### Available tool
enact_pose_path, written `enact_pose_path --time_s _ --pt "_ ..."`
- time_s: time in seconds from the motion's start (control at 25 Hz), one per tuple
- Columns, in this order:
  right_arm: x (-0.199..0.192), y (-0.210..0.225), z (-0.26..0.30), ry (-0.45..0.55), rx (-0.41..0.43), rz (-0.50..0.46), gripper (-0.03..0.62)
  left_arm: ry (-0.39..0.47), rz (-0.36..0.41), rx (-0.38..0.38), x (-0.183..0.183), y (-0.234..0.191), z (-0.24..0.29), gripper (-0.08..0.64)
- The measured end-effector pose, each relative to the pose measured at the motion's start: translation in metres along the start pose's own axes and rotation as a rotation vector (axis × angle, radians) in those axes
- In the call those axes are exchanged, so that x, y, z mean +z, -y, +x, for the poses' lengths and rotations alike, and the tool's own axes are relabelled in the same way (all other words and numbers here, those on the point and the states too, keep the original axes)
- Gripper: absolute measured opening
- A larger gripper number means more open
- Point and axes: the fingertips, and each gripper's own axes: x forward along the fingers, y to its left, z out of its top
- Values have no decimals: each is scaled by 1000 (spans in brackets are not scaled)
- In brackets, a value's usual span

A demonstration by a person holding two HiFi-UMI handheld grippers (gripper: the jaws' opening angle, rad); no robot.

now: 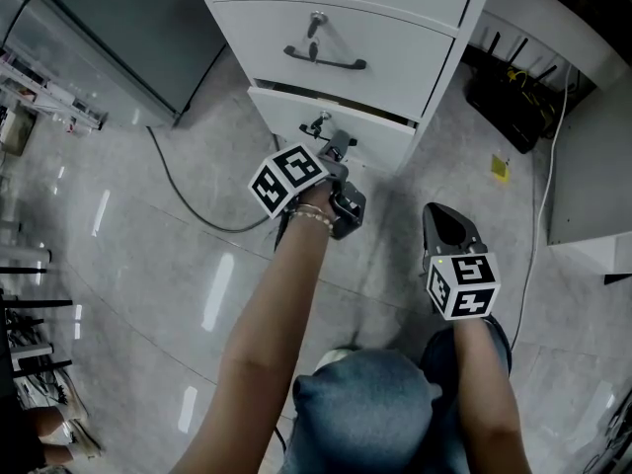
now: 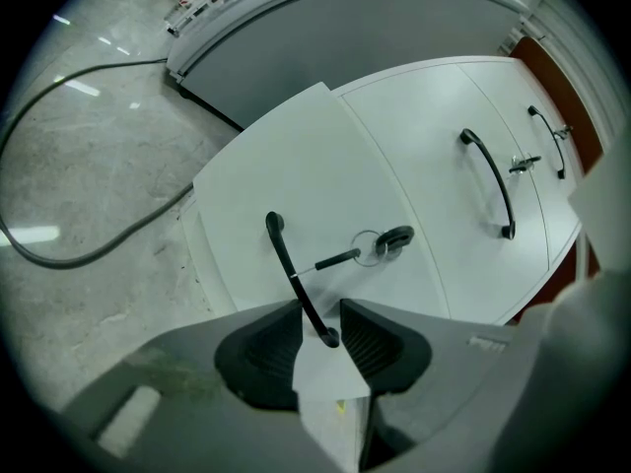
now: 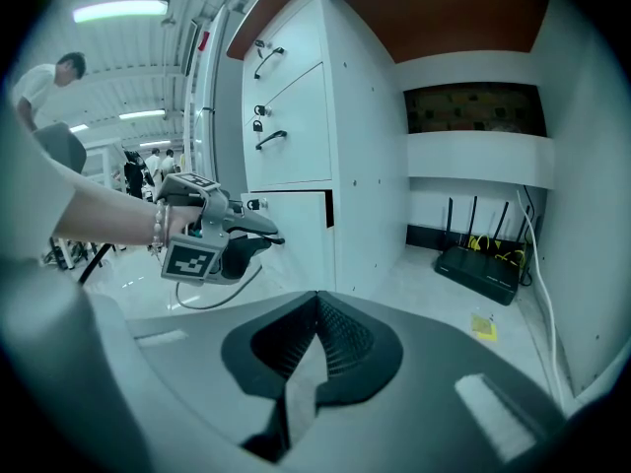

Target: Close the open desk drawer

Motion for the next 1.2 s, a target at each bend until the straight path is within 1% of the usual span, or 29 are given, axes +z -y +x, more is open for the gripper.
enact_pose_path --time_s 0.44,1.04,1.2 --pt "-3 5 3 -7 -10 8 0 2 -9 2 4 4 11 109" --pt "-8 10 7 -17 -16 25 0 1 -4 11 8 7 27 109" --pt "-8 12 5 -16 -20 24 0 3 -16 18 8 7 27 109"
